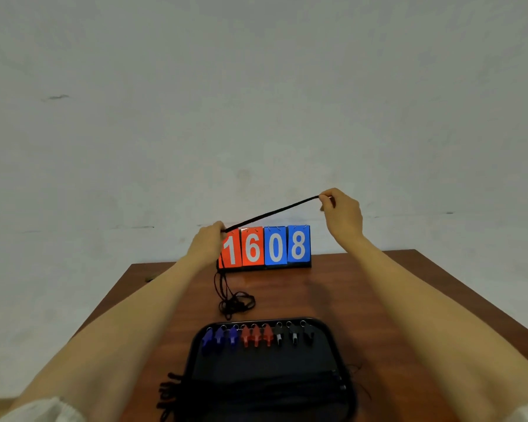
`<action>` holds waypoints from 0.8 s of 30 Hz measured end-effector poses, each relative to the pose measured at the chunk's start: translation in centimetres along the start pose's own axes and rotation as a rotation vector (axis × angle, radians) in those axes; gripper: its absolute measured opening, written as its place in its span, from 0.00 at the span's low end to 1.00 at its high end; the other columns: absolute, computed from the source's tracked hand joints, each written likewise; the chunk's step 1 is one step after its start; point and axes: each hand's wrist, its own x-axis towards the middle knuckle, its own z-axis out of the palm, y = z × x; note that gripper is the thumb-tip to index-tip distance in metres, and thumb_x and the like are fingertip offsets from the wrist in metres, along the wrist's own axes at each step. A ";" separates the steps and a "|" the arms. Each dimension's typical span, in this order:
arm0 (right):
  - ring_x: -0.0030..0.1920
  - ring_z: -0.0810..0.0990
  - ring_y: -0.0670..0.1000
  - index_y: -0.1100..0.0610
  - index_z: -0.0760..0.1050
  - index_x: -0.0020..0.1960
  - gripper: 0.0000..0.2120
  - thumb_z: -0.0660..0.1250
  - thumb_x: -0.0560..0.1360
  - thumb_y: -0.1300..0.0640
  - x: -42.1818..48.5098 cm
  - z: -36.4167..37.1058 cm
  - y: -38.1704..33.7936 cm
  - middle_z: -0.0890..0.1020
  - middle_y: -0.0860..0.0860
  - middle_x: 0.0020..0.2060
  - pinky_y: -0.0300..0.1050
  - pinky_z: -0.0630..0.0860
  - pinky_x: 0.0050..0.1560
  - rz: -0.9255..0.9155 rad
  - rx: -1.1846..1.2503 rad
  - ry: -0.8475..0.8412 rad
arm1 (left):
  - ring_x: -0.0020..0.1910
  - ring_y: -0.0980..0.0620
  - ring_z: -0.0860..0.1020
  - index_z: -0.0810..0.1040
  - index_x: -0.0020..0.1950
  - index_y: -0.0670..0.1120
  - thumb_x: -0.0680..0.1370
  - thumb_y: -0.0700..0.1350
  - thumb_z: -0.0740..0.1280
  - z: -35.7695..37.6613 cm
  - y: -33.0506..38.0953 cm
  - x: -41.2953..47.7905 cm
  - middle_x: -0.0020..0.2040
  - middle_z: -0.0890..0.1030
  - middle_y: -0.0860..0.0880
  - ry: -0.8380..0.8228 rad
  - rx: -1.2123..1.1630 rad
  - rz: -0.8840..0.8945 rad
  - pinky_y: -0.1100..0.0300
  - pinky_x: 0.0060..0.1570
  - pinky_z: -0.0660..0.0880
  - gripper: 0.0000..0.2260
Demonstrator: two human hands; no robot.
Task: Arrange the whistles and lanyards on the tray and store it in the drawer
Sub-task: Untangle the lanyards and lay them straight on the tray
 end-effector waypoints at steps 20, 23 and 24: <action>0.32 0.71 0.48 0.59 0.77 0.44 0.11 0.59 0.80 0.57 -2.9 7.9 -2.6 0.75 0.50 0.33 0.39 0.68 0.34 -0.048 -0.044 -0.638 | 0.39 0.46 0.74 0.70 0.58 0.41 0.81 0.43 0.59 2.4 3.6 1.6 0.47 0.79 0.42 -0.073 0.087 0.238 0.53 0.41 0.72 0.08; 0.39 0.76 0.52 0.65 0.79 0.49 0.14 0.56 0.80 0.60 -1.6 7.7 -1.9 0.81 0.56 0.41 0.44 0.75 0.41 -0.016 -0.044 -0.596 | 0.40 0.48 0.74 0.73 0.55 0.41 0.81 0.44 0.59 3.0 2.4 1.7 0.46 0.79 0.44 -0.108 0.136 0.210 0.54 0.42 0.72 0.08; 0.39 0.77 0.51 0.65 0.79 0.50 0.14 0.55 0.80 0.61 -1.1 7.5 -1.6 0.82 0.56 0.43 0.41 0.75 0.38 0.009 -0.034 -0.579 | 0.40 0.48 0.74 0.74 0.54 0.42 0.81 0.44 0.58 3.3 1.9 1.7 0.46 0.79 0.44 -0.129 0.135 0.192 0.55 0.41 0.72 0.08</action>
